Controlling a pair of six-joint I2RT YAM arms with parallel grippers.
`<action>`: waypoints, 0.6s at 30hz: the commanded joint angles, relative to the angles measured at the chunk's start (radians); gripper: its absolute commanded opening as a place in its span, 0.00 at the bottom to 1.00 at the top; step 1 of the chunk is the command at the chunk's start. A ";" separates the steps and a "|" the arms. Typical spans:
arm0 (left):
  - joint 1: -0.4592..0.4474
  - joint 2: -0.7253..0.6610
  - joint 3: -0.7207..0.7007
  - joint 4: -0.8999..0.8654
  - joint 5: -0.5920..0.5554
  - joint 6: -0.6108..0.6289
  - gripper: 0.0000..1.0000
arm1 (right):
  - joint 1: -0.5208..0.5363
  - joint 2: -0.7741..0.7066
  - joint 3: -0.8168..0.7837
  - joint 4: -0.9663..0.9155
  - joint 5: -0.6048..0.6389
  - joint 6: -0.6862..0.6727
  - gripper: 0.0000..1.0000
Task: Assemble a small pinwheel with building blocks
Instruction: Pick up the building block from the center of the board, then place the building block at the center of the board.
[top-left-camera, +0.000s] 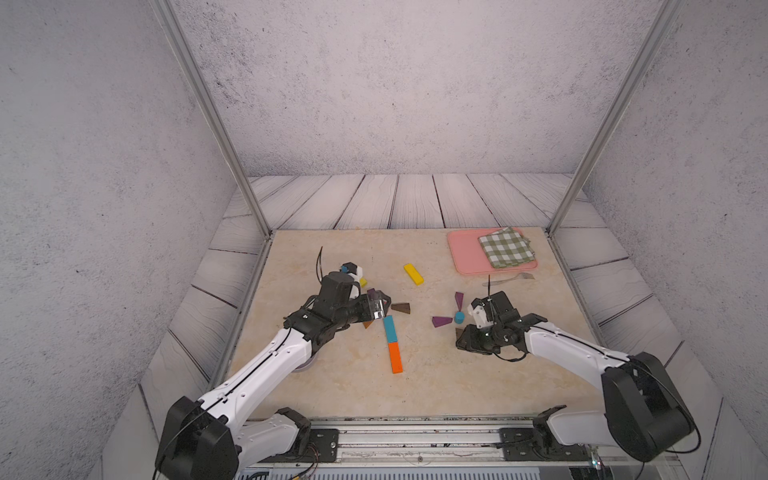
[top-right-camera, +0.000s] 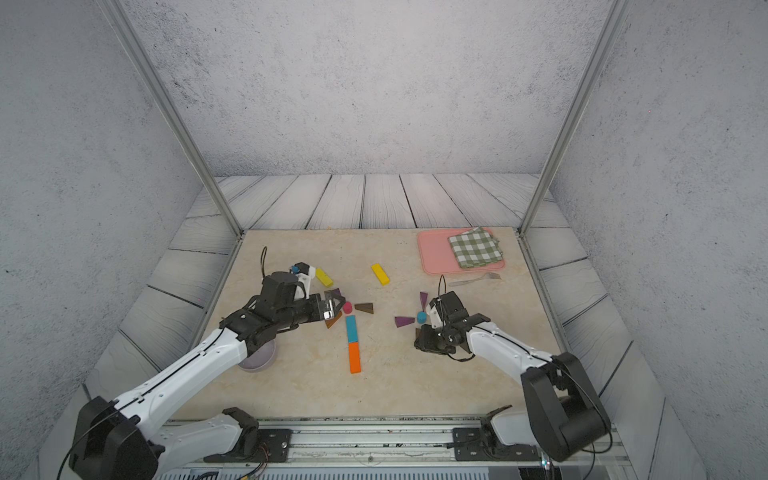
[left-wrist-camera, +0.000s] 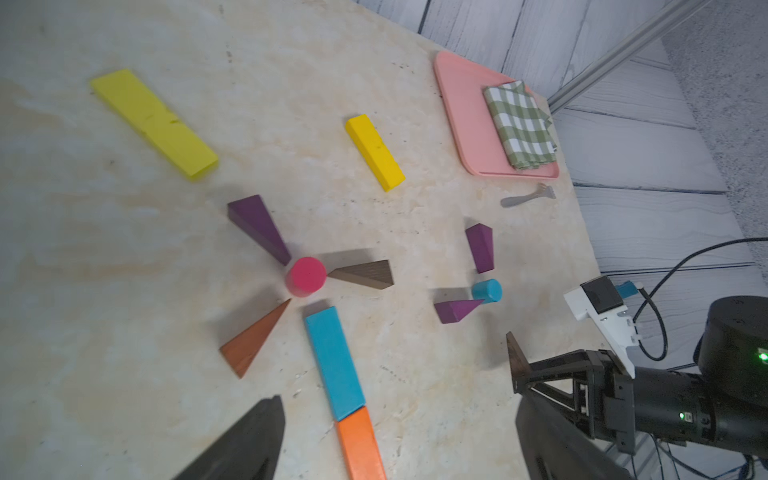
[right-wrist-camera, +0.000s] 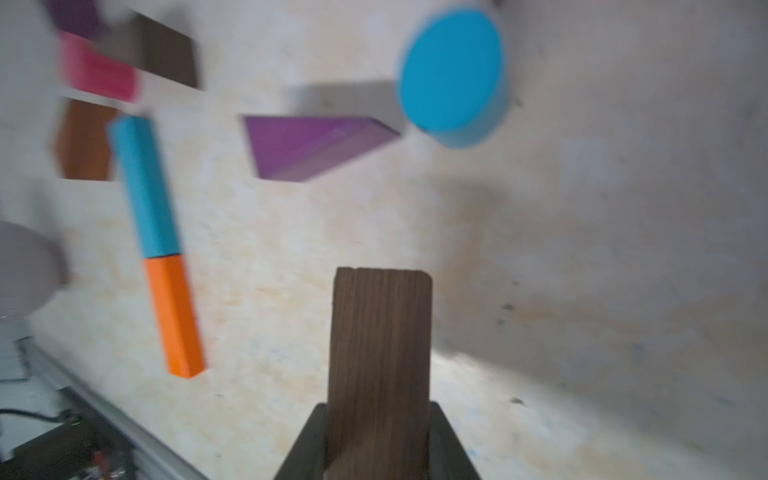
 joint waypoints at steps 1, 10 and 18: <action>-0.103 0.098 0.156 -0.139 -0.108 -0.025 0.85 | -0.005 -0.133 -0.088 0.282 -0.191 0.131 0.18; -0.330 0.412 0.516 -0.321 -0.184 -0.104 0.70 | -0.005 -0.284 -0.168 0.414 -0.260 0.210 0.18; -0.397 0.547 0.640 -0.379 -0.175 -0.155 0.53 | -0.005 -0.354 -0.178 0.390 -0.255 0.184 0.18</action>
